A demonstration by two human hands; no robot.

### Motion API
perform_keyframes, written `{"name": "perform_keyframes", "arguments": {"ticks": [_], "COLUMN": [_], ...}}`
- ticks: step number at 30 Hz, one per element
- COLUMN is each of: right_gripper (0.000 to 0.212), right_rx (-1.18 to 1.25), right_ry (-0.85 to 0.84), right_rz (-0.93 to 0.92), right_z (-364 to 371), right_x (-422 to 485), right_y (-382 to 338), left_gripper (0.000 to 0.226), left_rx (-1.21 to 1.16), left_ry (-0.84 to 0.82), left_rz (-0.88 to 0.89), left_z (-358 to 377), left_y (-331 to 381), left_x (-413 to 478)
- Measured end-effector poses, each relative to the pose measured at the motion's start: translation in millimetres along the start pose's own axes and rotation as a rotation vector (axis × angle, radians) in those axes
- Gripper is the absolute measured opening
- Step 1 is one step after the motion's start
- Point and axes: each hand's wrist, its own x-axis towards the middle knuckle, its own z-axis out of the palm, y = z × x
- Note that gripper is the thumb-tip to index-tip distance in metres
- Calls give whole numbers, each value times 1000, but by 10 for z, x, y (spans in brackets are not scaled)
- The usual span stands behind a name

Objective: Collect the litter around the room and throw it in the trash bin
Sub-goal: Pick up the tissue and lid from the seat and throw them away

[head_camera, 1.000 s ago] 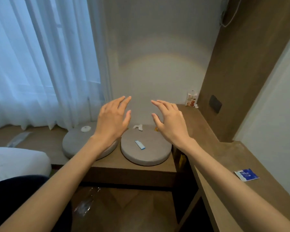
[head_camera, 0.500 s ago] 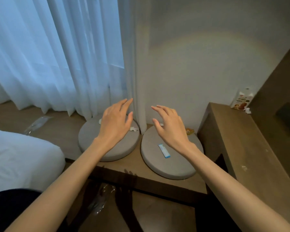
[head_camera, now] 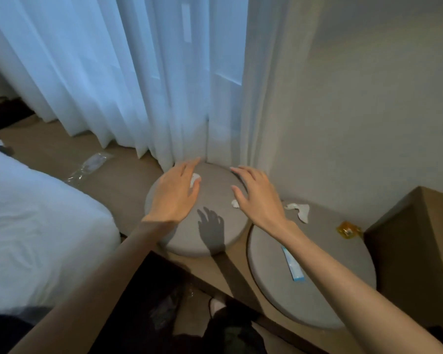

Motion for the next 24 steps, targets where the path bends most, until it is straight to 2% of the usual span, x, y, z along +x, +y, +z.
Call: {"name": "perform_keyframes", "arguments": {"ticks": [3,6,16,21,24], "right_gripper": [45,45,47,49,51], "right_rx": [8,14,19,60,103], "right_ry": [-70,-181,-496,-574,-565], "right_rz": [21,83,520,719,824], "right_z": [321,632,1870,2684,3139], "right_x": [375,691,1406,1633,1697], "right_y": [336,689,1665,2137,2388], "left_gripper": [47,50,64,76,85], "left_rx": [3,-28,-116,-179,-176], "left_ry": [-13,-132,-427,-526,-560], "left_rz": [-63,-174,-430,-584,-624], "left_z": [420,806,2200,3136,3678], "left_y": [-270,-477,-1351,-2010,-2374], "left_x": [331,626,1342,1553,1624]}}
